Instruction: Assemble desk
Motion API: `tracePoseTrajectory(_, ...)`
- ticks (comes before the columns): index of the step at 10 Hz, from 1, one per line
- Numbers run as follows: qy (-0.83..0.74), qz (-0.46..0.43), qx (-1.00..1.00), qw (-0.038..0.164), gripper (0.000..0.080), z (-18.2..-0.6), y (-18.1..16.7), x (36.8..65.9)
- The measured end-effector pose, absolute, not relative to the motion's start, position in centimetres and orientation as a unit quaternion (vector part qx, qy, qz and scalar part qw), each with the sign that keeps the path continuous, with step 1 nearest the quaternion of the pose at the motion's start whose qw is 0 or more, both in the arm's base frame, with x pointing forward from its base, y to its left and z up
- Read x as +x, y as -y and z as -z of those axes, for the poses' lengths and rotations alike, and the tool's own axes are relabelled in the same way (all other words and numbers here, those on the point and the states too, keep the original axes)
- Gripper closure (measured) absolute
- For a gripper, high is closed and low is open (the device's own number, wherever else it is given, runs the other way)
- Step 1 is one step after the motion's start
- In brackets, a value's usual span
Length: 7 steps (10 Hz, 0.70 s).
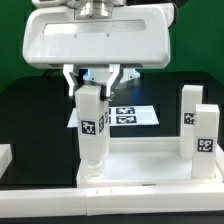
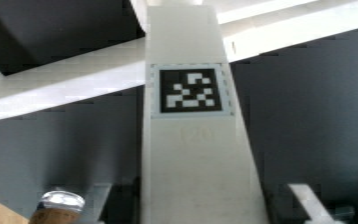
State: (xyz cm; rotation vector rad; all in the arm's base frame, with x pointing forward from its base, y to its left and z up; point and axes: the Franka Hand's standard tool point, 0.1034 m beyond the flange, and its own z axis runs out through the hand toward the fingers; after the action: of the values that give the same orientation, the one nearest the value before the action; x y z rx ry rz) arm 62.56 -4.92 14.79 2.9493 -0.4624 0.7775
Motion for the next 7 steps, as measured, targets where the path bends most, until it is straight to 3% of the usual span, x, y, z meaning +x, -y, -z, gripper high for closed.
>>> tracePoseTrajectory(7, 0.149, -0.258, 0.954, 0.042, 0.0512, -12.7, 5.8, 62.0)
